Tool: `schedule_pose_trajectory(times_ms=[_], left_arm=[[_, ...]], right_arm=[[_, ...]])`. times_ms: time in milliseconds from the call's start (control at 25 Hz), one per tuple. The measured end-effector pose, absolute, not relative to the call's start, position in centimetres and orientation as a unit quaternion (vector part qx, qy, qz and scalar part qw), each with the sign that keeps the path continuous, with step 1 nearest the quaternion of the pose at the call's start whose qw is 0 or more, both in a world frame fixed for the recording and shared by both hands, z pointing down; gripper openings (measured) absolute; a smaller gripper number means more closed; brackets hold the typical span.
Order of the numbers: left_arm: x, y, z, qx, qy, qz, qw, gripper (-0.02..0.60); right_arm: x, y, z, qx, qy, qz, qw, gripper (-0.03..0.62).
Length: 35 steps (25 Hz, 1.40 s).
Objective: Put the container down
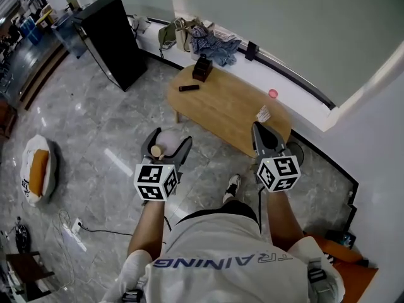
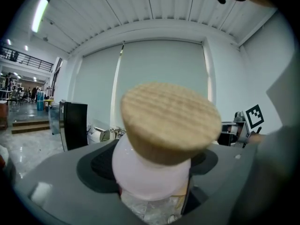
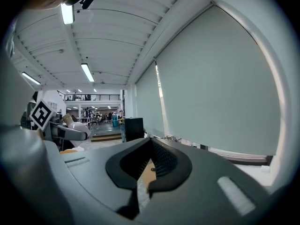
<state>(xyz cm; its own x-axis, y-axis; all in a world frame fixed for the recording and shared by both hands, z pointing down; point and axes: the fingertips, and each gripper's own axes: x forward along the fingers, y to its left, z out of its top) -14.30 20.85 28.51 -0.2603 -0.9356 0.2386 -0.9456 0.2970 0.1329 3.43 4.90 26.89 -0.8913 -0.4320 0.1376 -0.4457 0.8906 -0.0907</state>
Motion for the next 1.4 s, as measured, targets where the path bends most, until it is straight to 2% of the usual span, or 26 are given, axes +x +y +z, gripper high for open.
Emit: schedule_pose_trajectory(times_ms=[640, 1000, 1400], left_arm=[[-15.3, -3.3, 28.8, 0.601, -0.783, 0.013, 0.158, 0.41], [-16.7, -10.4, 31.7, 0.635, -0.749, 0.048, 0.185, 0.41], [-24.8, -18.0, 35.1, 0.716, -0.667, 0.069, 0.192, 0.41]], right_arm=[[3.3, -20.0, 29.3, 0.237, -0.963, 0.107, 0.076, 0.015], [3.1, -25.0, 33.5, 0.276, -0.945, 0.151, 0.095, 0.015], [-2.3, -27.6, 34.5, 0.389, -0.902, 0.158, 0.099, 0.015]])
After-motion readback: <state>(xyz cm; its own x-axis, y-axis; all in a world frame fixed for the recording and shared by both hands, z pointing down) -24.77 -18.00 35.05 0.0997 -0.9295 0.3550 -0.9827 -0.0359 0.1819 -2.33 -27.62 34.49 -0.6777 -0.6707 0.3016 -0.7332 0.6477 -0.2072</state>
